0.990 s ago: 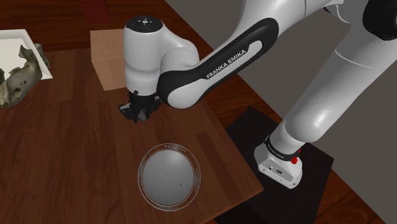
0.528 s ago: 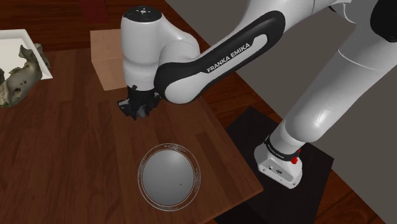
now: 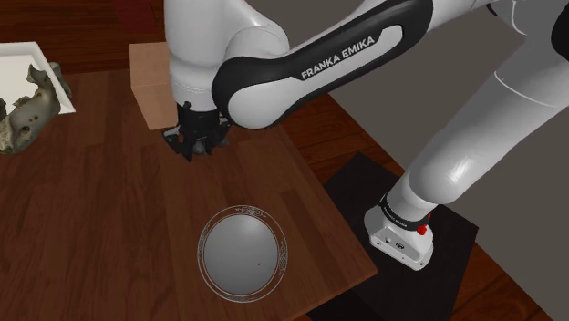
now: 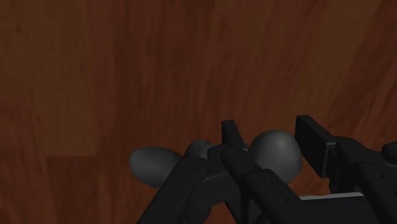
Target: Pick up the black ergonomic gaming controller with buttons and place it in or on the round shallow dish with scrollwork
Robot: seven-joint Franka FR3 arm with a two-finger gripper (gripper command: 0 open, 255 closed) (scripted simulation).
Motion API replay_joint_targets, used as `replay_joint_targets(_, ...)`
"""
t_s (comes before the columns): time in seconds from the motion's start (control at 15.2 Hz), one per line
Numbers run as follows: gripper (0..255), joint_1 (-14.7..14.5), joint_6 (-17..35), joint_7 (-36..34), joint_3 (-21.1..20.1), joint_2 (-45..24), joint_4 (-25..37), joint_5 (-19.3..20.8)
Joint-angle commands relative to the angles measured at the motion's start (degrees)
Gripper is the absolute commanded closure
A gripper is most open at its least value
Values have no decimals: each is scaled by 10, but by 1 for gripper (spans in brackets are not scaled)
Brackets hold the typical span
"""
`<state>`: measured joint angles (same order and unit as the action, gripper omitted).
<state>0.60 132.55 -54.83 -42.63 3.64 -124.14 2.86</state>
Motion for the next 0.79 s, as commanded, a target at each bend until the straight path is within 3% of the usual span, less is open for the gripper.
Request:
replay_joint_targets(0.0, 255, 0, -16, 9, 3, 10, 9, -10)
replay_joint_targets(0.46, 255, -1, -53, 23, 8, 28, 32, -27)
replay_joint_targets(0.53, 0, -1, -53, 23, 8, 28, 32, -27)
replay_joint_targets(0.66, 0, 23, -109, -259, -26, -64, 114, 49)
replay_joint_targets(0.73, 0, 21, -138, -386, -26, -107, 152, 74)
